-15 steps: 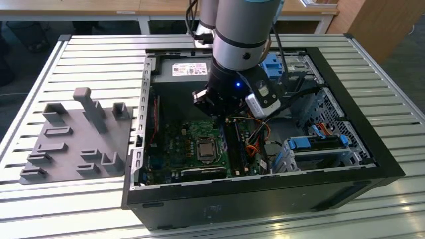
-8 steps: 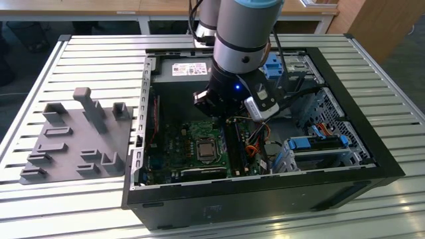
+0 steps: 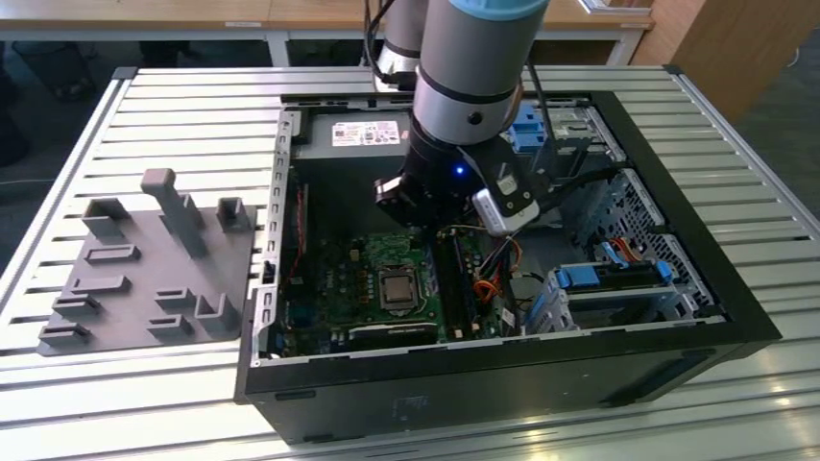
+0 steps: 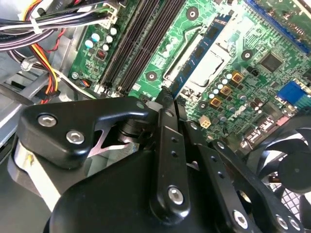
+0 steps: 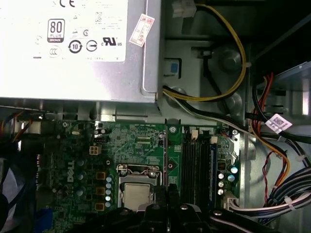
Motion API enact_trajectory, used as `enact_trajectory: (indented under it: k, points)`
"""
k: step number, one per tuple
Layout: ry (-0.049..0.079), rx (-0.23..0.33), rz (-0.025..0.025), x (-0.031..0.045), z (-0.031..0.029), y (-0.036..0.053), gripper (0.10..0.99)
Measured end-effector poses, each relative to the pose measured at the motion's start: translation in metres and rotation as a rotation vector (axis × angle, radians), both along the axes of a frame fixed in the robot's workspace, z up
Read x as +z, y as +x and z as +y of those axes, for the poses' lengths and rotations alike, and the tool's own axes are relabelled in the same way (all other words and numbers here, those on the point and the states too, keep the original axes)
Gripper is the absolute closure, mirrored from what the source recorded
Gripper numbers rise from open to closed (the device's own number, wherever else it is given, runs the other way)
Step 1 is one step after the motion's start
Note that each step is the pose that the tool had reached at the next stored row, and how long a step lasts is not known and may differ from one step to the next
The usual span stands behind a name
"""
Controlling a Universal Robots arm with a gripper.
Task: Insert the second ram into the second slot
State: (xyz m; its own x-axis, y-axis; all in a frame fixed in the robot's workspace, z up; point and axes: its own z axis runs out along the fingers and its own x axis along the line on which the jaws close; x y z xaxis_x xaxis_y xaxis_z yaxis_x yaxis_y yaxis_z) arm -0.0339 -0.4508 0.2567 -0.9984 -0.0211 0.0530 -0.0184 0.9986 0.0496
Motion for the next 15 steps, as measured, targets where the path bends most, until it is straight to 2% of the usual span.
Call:
enact_trajectory:
  k: [6, 15]
  points:
    - [0.0, -0.001, 0.0, -0.0057, -0.0001, 0.0075, 0.949]
    - [0.0, -0.019, -0.0002, -0.0174, -0.0021, 0.0109, 0.949]
